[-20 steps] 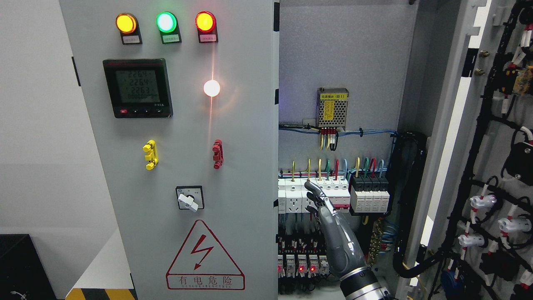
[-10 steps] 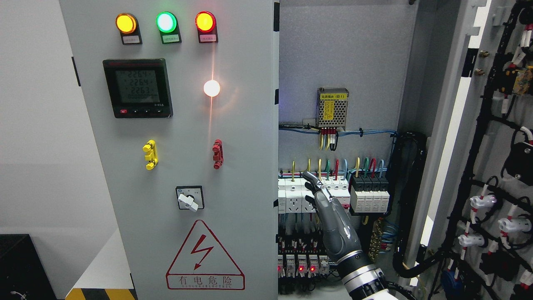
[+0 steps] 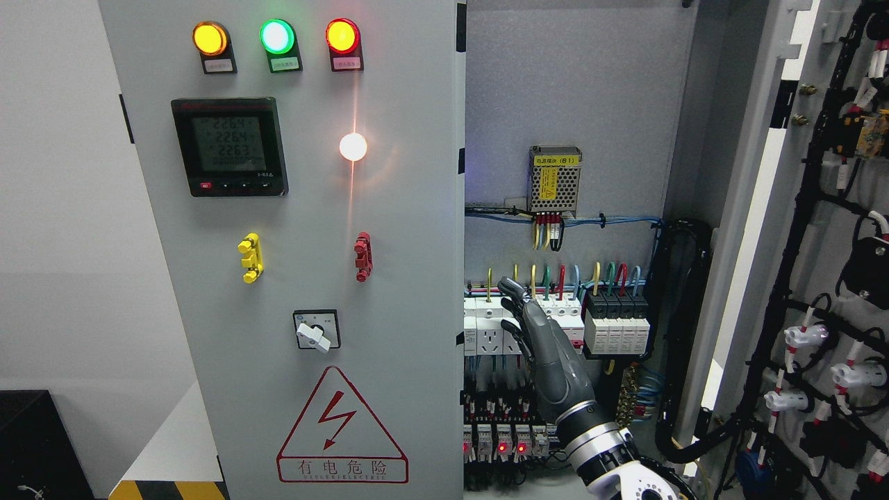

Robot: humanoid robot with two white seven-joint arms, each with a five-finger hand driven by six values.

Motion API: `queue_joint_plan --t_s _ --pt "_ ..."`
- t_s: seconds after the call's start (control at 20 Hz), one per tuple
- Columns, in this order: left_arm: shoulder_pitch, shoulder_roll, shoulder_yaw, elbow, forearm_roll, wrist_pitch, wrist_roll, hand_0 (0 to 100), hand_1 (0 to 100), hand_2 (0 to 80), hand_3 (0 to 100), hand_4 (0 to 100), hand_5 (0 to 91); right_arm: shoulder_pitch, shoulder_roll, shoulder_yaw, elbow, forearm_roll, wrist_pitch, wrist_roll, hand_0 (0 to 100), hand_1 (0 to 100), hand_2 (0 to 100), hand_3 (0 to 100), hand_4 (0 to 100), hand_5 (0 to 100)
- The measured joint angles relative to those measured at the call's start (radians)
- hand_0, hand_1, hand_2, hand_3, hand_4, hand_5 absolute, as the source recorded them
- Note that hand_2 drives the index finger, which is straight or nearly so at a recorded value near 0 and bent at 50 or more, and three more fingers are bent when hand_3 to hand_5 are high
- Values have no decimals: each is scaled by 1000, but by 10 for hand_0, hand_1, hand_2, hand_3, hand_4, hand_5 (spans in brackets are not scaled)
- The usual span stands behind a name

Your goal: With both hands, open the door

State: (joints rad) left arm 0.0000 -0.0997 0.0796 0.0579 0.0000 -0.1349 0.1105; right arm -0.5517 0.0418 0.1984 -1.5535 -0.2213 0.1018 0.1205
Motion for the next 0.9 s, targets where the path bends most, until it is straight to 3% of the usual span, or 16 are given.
queue_joint_plan --t_s 0.25,0.55,0.9 --pt "0 0 0 0 0 0 0 0 0 0 0 0 0 -23 -14 1 9 -46 5 4 191 0 0 0 0 0" --pt "0 0 0 0 0 0 0 0 0 0 0 0 0 -37 -26 0 16 -80 36 94 191 0 0 0 0 0" --pt "0 0 0 0 0 0 0 0 0 0 0 0 0 -56 -34 -5 24 -101 101 117 191 0 0 0 0 0"
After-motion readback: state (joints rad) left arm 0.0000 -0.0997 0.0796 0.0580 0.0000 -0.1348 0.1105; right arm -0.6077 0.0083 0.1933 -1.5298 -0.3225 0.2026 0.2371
